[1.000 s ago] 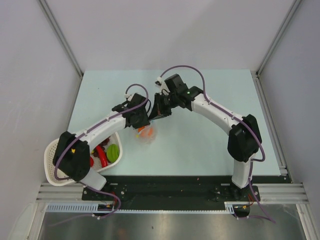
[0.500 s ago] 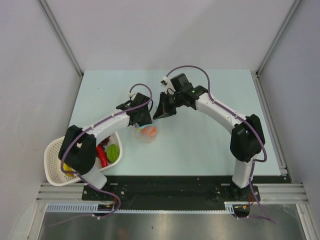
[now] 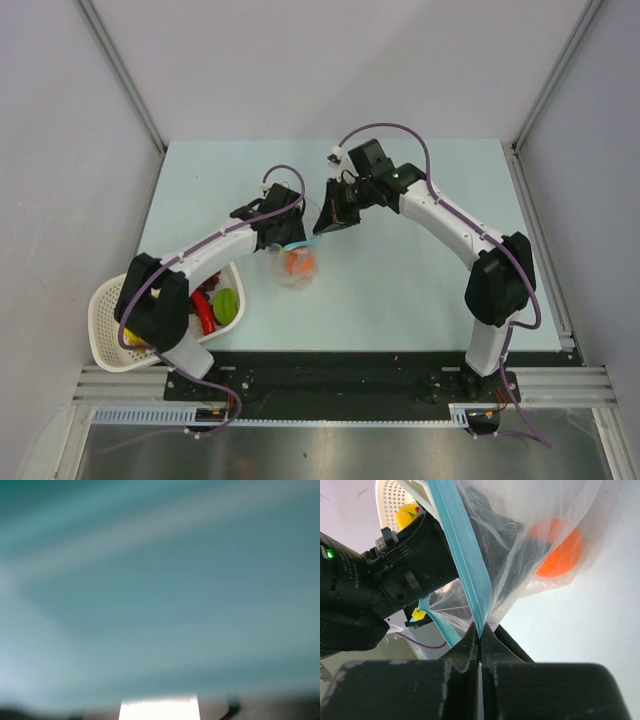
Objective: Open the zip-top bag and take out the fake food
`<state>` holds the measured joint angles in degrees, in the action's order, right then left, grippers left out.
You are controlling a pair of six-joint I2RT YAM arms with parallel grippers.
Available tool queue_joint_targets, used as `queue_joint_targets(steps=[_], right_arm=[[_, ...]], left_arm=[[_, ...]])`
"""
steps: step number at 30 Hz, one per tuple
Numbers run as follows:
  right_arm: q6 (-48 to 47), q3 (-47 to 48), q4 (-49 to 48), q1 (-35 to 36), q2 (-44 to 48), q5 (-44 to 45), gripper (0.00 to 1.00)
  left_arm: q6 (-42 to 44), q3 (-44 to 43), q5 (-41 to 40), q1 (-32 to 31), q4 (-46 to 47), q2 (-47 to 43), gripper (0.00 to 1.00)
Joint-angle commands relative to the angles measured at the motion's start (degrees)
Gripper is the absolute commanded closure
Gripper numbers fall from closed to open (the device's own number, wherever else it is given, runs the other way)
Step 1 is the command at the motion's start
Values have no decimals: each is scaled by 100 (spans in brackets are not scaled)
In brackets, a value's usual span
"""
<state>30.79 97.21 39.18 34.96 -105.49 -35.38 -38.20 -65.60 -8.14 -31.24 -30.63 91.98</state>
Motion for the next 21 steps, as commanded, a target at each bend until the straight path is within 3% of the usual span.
queue_joint_targets(steps=[1,9,21], right_arm=[[-213,71,292,-68,450,48,100],[-319,-97,432,-288,697,84,100],[-64,-536,37,-376,881,-154,100]], left_arm=[[146,91,155,-31,-144,-251,50],[181,197,41,-48,-215,-374,62],[532,57,911,-356,31,231,44]])
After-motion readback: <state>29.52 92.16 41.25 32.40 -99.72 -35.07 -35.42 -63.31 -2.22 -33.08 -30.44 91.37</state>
